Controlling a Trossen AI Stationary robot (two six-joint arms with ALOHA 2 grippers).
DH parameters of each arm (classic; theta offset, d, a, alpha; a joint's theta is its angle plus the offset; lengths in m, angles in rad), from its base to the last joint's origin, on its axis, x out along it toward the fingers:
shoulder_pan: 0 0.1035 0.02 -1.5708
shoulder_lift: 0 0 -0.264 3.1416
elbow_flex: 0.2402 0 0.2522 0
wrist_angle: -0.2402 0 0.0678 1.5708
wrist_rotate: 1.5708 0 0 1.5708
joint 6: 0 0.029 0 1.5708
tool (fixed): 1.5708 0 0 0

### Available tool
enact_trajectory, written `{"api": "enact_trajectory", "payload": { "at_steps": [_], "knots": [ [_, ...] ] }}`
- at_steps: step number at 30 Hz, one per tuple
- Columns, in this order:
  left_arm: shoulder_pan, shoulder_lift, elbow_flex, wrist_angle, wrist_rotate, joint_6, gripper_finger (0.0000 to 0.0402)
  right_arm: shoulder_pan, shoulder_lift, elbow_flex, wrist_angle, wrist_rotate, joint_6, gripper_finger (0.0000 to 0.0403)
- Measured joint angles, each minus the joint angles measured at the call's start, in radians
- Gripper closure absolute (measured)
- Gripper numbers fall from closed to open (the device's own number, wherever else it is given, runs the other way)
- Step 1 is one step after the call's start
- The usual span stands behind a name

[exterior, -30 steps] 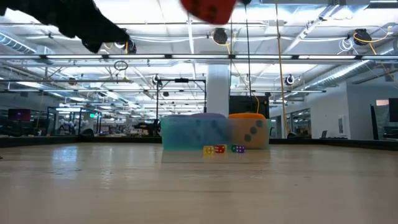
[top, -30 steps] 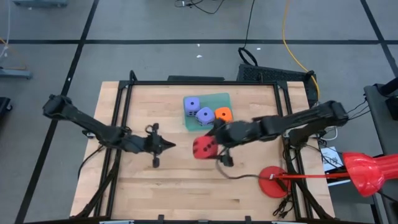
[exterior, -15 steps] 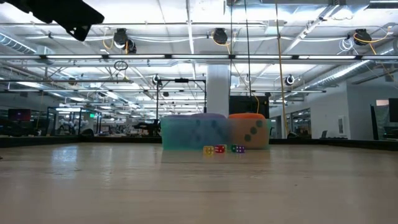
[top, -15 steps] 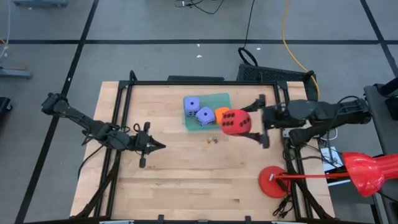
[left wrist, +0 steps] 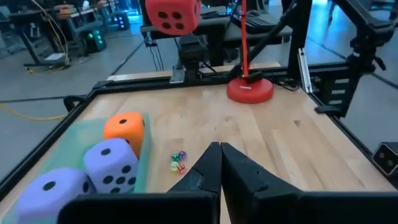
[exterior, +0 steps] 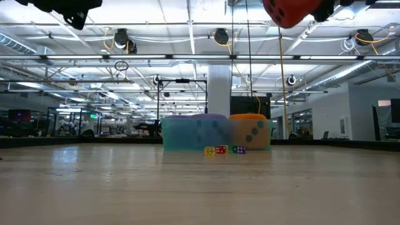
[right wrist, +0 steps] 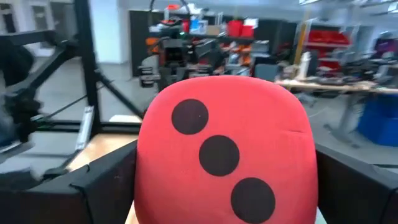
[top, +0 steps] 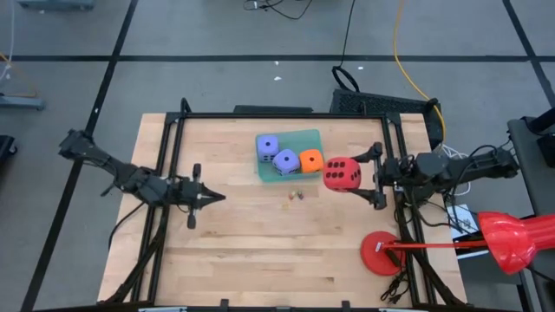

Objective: Pick & Place Dice
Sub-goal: Put the large red dice into the basket

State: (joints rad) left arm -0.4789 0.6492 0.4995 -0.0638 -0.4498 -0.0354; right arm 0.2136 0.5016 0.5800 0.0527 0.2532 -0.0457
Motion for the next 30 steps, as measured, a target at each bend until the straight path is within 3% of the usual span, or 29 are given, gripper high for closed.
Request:
{"api": "enact_trajectory", "payload": {
  "at_steps": [8, 21, 30],
  "knots": [
    [0.083, -0.095, -0.030, -0.088, 0.027, -0.056, 0.0389, -0.051, -0.054, -0.137, 0.029, 0.006, 0.011, 0.0010],
    [0.164, -0.255, -0.322, 0.098, 0.091, -0.076, 0.0397, -0.147, -0.056, -0.301, 0.220, -0.131, 0.034, 0.0010],
    [0.205, -0.285, -0.397, 0.127, 0.141, -0.079, 0.0387, -0.195, -0.056, -0.354, 0.274, -0.180, 0.061, 0.0010]
  ]
}}
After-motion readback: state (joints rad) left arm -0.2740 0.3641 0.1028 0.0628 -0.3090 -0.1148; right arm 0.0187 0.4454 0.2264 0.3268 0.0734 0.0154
